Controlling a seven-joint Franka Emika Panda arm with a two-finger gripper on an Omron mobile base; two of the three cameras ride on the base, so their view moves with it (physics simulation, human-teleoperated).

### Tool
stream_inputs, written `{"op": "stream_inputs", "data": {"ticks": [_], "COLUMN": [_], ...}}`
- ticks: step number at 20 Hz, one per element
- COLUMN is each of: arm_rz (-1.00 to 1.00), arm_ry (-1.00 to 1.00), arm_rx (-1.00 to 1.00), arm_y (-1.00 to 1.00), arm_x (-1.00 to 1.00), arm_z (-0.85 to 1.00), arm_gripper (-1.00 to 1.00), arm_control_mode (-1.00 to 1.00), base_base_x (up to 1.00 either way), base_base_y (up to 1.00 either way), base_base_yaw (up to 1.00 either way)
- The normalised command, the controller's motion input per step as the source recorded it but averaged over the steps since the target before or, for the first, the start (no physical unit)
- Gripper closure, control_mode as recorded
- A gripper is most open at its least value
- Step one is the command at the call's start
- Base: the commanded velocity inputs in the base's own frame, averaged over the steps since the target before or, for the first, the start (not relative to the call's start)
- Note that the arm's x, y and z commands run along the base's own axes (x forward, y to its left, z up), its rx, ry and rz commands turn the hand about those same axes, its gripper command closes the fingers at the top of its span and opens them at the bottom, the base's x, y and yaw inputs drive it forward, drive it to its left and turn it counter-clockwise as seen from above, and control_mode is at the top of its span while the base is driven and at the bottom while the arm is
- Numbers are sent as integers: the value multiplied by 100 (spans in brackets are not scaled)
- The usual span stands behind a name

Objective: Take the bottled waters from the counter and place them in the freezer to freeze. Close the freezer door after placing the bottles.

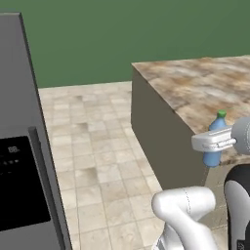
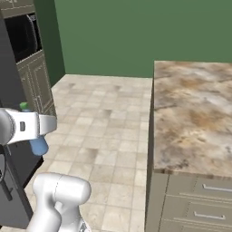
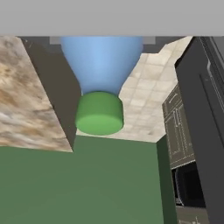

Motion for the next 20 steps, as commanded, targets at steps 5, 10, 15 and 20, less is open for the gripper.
{"op": "stream_inputs", "data": {"ticks": [5,10,15,20], "arm_rz": [0,0,0,0], "arm_ry": [0,0,0,0], "arm_rx": [0,0,0,0], "arm_y": [0,0,0,0], "arm_x": [0,0,0,0], "arm_z": [0,0,0,0], "arm_gripper": [100,100,100,100], "arm_control_mode": [100,100,100,100], "base_base_x": [37,59,74,90], "base_base_y": [0,0,0,0], "base_base_yaw": [0,1,2,5]}}
